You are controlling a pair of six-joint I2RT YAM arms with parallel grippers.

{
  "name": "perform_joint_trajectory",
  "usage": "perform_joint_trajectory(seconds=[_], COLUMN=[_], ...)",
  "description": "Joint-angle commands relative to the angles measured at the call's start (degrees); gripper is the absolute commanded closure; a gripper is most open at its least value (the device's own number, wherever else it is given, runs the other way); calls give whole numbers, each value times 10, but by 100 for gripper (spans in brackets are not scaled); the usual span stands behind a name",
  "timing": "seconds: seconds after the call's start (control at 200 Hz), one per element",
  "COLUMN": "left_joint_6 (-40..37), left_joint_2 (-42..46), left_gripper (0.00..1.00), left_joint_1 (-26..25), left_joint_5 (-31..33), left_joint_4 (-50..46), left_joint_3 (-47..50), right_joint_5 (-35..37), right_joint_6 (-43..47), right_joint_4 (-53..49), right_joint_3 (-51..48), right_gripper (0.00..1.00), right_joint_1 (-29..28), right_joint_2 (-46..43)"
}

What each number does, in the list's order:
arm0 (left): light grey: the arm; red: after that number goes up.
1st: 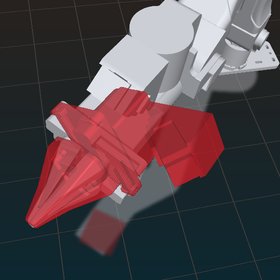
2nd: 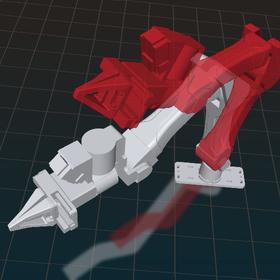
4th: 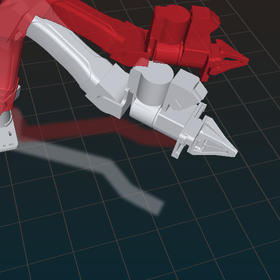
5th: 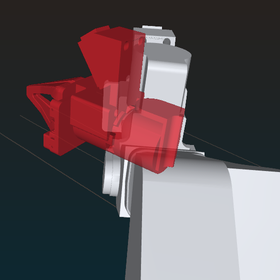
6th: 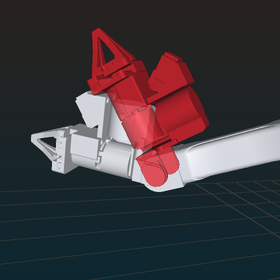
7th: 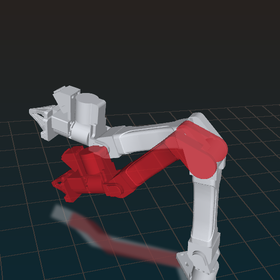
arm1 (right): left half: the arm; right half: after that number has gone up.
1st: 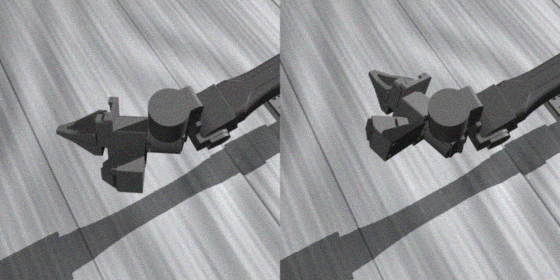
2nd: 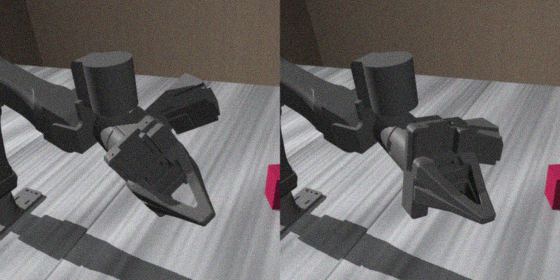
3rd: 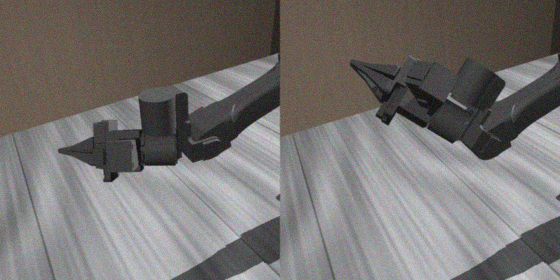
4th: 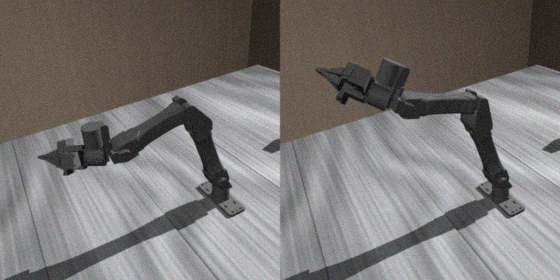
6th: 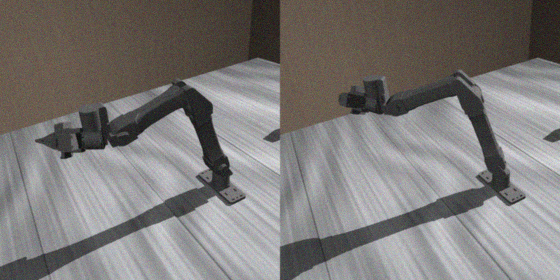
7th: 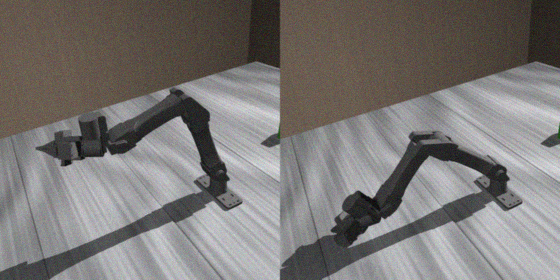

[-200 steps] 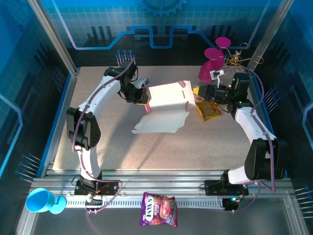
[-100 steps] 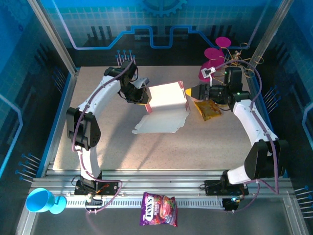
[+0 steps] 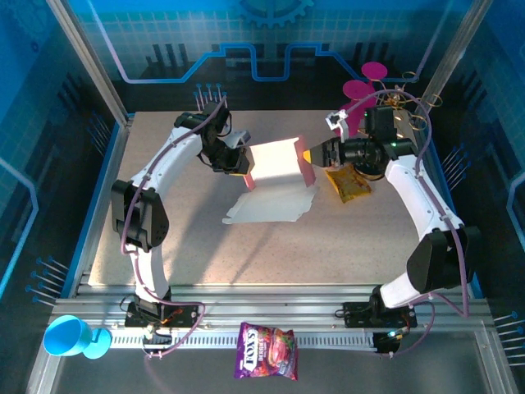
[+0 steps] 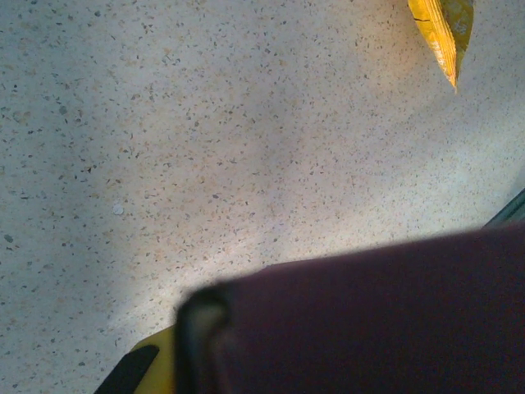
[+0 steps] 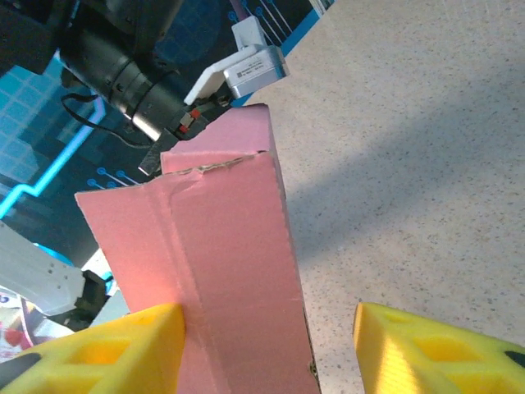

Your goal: Fold the paper box

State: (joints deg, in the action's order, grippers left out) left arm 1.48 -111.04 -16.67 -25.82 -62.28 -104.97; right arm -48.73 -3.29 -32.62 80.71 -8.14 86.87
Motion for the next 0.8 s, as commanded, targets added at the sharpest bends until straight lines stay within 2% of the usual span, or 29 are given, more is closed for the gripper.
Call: perform_joint_trajectory(seconds=[0.0,0.265,0.44,0.68,0.791], left_joint_6=[-4,-3,-2,2,15], left_joint_2=[30,39,41,40,33], left_gripper=[100,100,100,100,100], left_joint_1=[0,-2,-4,-6,-13], left_joint_5=[-26,-24,-23,-17,-5], left_joint_4=[-2,-3,-2,1,-6], left_joint_3=[1,7,7,5,-8], right_joint_5=[49,150,194,236,272], right_joint_6=[31,54,57,55,57], right_joint_4=[-32,-54,-55,-59,-66], right_joint_3=[21,42,45,53,61], right_gripper=[42,40,42,62,64], right_joint_1=[-15,-47,-63,-74,-86], right_joint_2=[9,9,6,7,8])
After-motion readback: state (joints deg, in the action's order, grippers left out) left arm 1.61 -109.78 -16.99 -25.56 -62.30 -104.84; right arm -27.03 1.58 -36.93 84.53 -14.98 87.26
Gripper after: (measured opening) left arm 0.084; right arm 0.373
